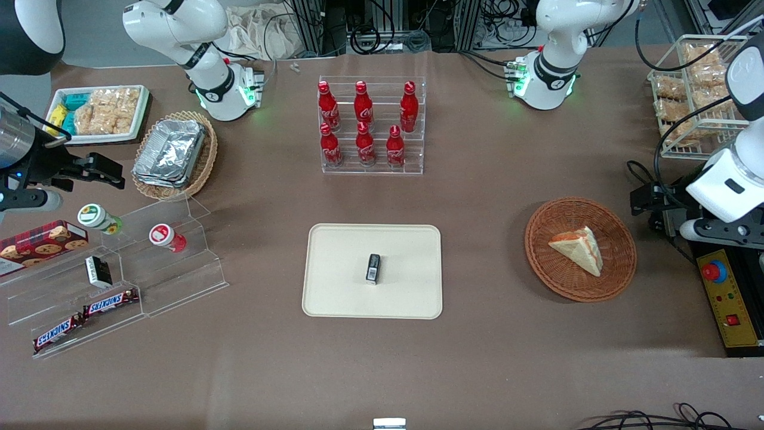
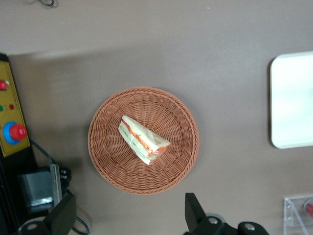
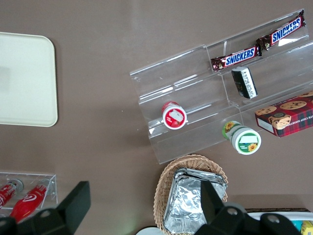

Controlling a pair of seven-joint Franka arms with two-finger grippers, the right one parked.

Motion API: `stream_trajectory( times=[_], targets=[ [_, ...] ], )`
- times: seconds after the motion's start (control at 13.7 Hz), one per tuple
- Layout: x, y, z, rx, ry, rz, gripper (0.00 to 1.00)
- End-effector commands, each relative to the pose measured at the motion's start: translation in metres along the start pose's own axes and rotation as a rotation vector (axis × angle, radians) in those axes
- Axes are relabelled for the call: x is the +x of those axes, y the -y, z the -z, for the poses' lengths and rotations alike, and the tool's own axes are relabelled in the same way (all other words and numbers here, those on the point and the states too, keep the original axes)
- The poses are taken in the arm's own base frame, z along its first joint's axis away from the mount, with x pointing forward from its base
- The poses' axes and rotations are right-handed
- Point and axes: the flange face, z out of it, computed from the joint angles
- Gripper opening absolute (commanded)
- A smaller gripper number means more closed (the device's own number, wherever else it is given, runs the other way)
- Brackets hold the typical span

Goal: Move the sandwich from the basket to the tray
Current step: 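Move the left gripper over the sandwich in the wicker basket and lower, then close the left gripper on the wrapped triangular sandwich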

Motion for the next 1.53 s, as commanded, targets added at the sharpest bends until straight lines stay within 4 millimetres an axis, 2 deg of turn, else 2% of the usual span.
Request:
stream_trajectory(
  times=[0.0, 0.15, 0.36, 0.44, 0.58, 0.73, 1.09, 1.24, 1.46],
  targets=[
    [0.003, 0.001, 0.005, -0.023, -0.001, 0.075, 1.0],
    [0.007, 0.0, -0.003, -0.019, 0.012, 0.114, 1.0],
    [0.009, 0.004, -0.028, -0.016, 0.045, 0.228, 1.0],
    [0.007, 0.007, -0.043, -0.013, 0.059, 0.291, 1.0],
    [0.002, 0.005, -0.081, -0.005, 0.039, 0.469, 1.0],
    [-0.016, 0.002, -0.136, 0.063, 0.056, 0.52, 1.0],
    [-0.053, -0.001, -0.229, 0.059, -0.004, 0.801, 1.0],
    [-0.061, 0.01, -0.246, 0.047, -0.021, 0.91, 1.0],
    [-0.066, 0.018, -0.258, 0.054, 0.005, 0.935, 1.0]
  ],
)
